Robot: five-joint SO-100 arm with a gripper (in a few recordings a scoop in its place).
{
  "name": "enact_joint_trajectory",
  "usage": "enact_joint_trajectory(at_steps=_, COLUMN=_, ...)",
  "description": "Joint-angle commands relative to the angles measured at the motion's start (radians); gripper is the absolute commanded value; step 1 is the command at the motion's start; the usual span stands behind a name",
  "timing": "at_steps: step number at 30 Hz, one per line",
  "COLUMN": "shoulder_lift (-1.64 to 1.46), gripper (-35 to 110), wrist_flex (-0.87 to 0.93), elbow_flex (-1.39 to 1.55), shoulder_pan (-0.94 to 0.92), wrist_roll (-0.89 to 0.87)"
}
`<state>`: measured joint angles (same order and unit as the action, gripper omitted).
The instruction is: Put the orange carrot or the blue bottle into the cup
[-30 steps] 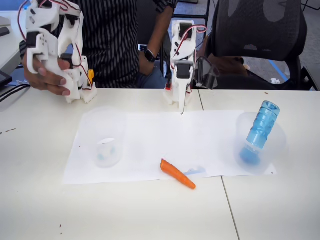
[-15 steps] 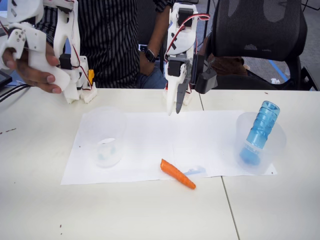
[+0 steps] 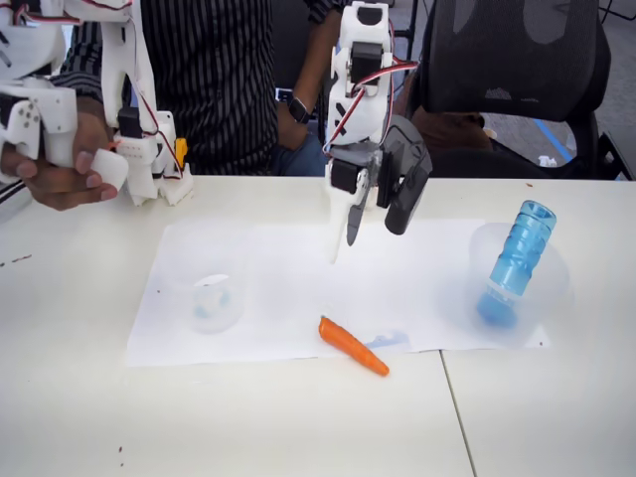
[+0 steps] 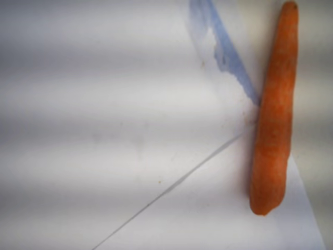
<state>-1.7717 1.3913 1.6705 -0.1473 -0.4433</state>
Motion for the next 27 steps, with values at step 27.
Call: enact_joint_trajectory(at_steps=27, shoulder_lift=0.328, gripper=34, wrist_flex=-0.112, elbow_flex=-0.258, shoulder_pan=-0.006, wrist_roll=0.152)
